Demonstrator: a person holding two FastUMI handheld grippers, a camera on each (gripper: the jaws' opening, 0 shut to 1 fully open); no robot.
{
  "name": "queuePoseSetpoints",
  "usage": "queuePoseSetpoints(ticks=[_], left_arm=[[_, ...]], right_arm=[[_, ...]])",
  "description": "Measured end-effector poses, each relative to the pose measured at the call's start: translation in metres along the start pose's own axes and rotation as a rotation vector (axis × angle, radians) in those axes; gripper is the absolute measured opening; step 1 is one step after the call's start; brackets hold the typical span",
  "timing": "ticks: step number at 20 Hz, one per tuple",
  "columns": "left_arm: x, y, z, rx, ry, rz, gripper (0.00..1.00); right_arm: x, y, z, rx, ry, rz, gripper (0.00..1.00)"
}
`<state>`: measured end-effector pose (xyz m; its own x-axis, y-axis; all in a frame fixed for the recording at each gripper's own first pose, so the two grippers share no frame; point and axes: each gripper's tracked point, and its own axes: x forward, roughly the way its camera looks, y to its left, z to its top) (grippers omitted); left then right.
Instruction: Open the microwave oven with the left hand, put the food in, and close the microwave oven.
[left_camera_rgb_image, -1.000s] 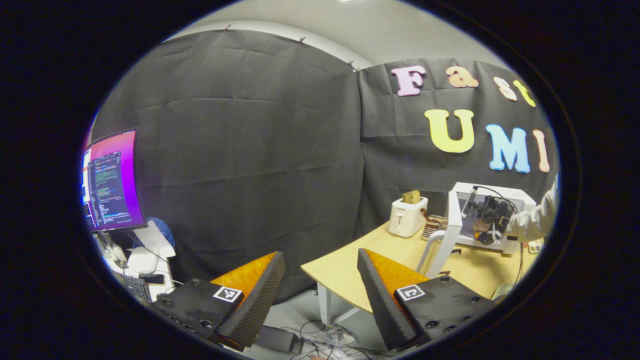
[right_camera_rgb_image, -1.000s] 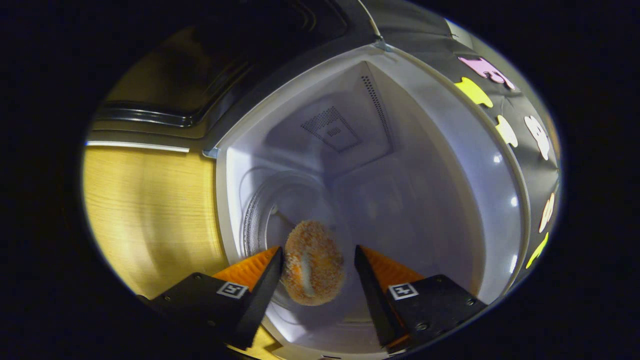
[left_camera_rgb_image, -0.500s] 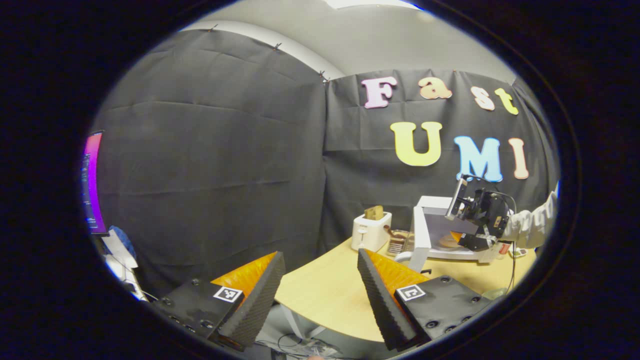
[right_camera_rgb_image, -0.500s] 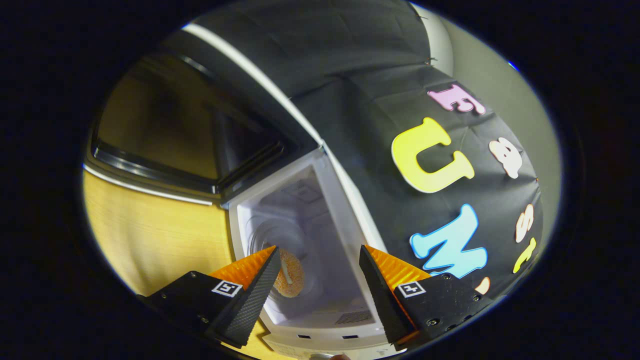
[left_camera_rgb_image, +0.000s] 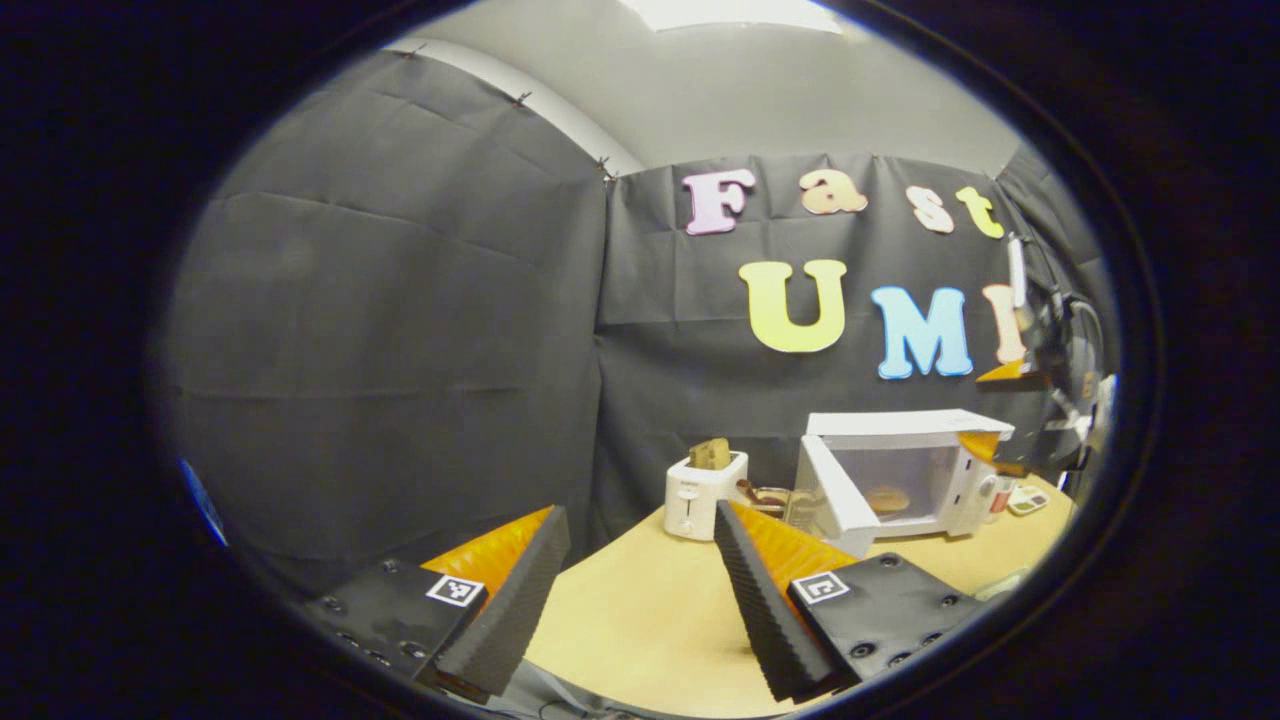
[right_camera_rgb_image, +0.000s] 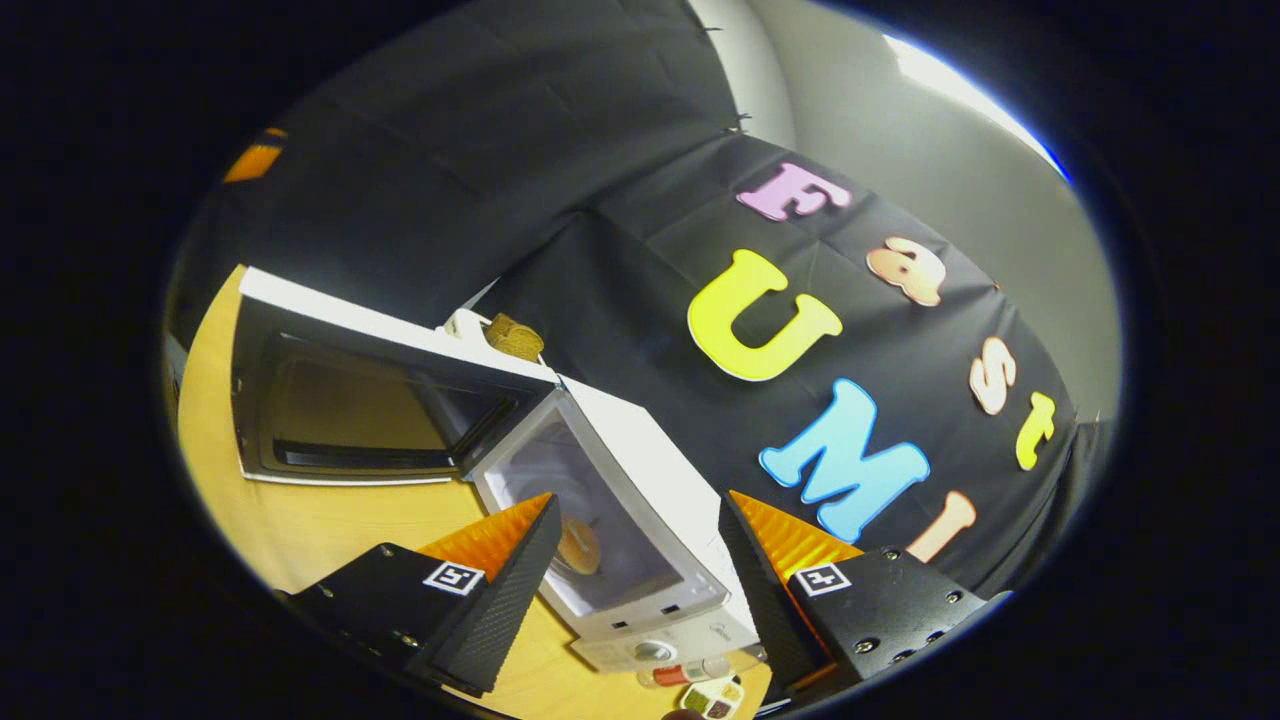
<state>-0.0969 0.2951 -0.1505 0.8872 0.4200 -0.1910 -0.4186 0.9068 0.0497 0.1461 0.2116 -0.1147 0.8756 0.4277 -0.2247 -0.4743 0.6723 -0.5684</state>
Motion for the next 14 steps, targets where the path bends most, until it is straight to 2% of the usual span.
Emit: queuePoseSetpoints(ticks=[1, 2, 3, 4, 7, 10, 13, 14], left_arm=[[0.009, 0.000, -0.006, 0.006, 0.003, -0.007, 0.98], [0.018, -0.003, -0.011, 0.010, 0.008, -0.021, 0.96], [0.026, -0.007, -0.020, 0.014, 0.023, -0.039, 0.98], [0.034, -0.011, -0.029, 0.017, 0.038, -0.054, 0.94], [0.057, -0.025, -0.048, 0.007, 0.066, -0.088, 0.97], [0.072, -0.041, -0.071, -0.004, 0.105, -0.125, 0.93], [0.084, -0.054, -0.102, -0.006, 0.174, -0.158, 0.72], [0.087, -0.058, -0.110, -0.007, 0.192, -0.163, 0.61]], right_arm=[[-0.015, -0.008, -0.002, 0.044, 0.009, -0.026, 0.97], [-0.026, -0.012, -0.004, 0.089, 0.015, -0.046, 0.97], [-0.039, -0.015, -0.006, 0.132, 0.020, -0.059, 0.97], [-0.048, -0.017, -0.007, 0.165, 0.025, -0.070, 0.97], [-0.076, -0.033, -0.010, 0.197, 0.041, -0.115, 0.97], [-0.096, -0.047, -0.012, 0.245, 0.052, -0.161, 0.96], [-0.113, -0.058, -0.010, 0.305, 0.035, -0.203, 0.96], [-0.117, -0.061, -0.013, 0.317, 0.039, -0.211, 0.97]])
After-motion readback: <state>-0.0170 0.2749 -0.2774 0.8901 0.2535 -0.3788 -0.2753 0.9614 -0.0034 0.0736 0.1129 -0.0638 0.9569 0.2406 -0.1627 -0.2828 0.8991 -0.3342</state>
